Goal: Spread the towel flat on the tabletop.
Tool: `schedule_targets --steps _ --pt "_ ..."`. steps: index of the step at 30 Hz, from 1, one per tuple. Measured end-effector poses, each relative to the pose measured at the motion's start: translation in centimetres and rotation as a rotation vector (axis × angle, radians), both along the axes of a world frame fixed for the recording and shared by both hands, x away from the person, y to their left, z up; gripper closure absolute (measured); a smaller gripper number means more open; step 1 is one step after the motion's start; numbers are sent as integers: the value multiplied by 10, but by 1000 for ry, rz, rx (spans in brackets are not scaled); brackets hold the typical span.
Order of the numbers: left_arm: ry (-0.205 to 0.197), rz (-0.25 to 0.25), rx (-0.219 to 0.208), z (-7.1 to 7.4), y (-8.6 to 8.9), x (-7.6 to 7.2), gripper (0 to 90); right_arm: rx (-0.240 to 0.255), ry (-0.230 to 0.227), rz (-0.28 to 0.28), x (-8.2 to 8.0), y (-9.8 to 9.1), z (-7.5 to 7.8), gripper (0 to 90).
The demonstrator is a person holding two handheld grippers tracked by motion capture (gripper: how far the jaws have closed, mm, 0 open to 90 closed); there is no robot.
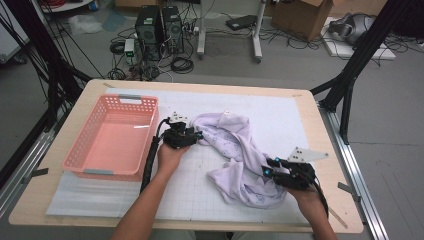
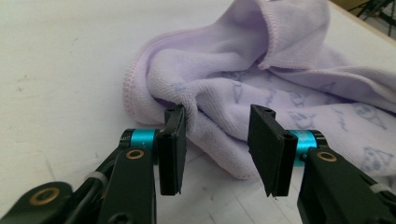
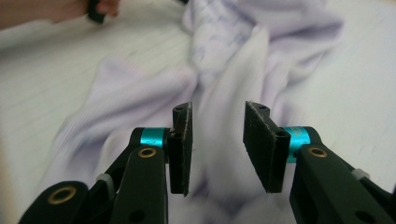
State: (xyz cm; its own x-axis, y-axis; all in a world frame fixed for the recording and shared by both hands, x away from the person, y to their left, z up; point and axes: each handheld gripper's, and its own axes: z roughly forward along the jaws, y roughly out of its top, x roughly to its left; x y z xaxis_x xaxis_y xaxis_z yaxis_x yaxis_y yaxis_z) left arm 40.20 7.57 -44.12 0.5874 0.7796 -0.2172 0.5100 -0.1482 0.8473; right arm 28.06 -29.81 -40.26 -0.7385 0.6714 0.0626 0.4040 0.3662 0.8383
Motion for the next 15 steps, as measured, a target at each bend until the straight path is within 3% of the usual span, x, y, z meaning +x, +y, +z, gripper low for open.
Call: schedule_targets --steps 4,10,13,15 --pt "-3 -34 1 -1 0 -5 550 -48 -2 -12 32 25 6 572" --pt "-37 -52 -10 7 -5 -11 534 -183 40 -31 74 64 -1 483" --pt "-37 -70 -5 8 -5 -13 589 -268 58 -44 91 78 -12 533" --pt "-31 -83 3 8 -5 -14 606 -293 115 -22 101 81 -19 732"
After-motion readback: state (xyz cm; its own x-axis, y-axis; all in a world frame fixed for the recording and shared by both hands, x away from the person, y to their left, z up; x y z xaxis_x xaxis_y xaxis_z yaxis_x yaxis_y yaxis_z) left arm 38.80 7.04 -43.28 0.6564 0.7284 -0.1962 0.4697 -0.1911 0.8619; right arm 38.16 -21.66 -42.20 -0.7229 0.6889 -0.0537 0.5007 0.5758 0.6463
